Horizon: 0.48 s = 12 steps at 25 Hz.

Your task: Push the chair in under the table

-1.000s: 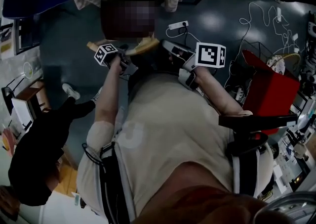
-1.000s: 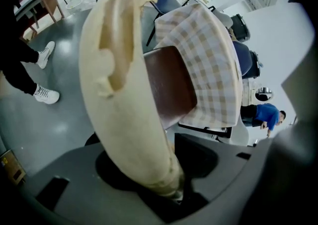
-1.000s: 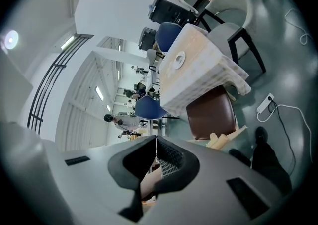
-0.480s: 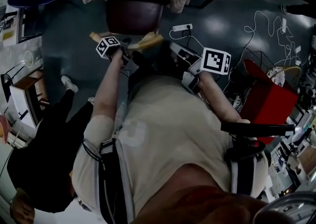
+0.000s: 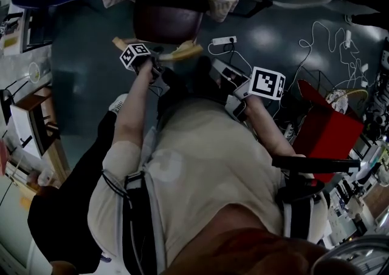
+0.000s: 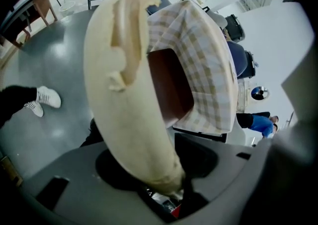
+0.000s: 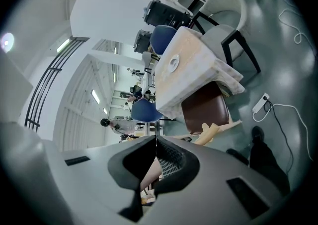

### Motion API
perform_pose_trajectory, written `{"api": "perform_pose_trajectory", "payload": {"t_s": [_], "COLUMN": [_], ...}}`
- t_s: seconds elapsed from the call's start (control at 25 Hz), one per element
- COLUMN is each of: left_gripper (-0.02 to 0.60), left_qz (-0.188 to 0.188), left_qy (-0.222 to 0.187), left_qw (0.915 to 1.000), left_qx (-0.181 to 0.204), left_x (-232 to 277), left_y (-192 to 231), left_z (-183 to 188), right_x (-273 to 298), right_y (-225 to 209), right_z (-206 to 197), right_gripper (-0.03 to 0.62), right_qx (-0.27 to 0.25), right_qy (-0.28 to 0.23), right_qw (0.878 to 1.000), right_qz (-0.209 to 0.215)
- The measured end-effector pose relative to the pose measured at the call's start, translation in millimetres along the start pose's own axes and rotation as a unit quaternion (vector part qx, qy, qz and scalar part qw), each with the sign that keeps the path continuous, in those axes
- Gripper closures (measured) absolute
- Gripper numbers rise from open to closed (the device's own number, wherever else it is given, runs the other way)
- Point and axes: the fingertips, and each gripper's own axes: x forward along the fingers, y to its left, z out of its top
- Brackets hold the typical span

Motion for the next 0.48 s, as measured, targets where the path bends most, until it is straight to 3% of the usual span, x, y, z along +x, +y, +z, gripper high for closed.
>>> {"api": "perform_pose_trajectory", "payload": {"t_s": [0.16,0.48], "left_gripper": [0.364,0.394], "left_qz": [0.000,-0.029], "left_qy": [-0.004,-0.053], "left_qw": [1.0000,0.9936], "left_qx": [-0.009,-0.096], "left_x": [-1,-2], "left_y": [1,-1], "left_z": [1,12], "right_x": [0,2], "right_y": [-3,-2], "right_z": [-2,0], "right_gripper": [0.582,0.582], "right_qx": [0.003,0.000], "right_qy": [0.002,0.007], "right_qw": [1.000,1.000], "right_qz": [-0.004,-0.007]}}
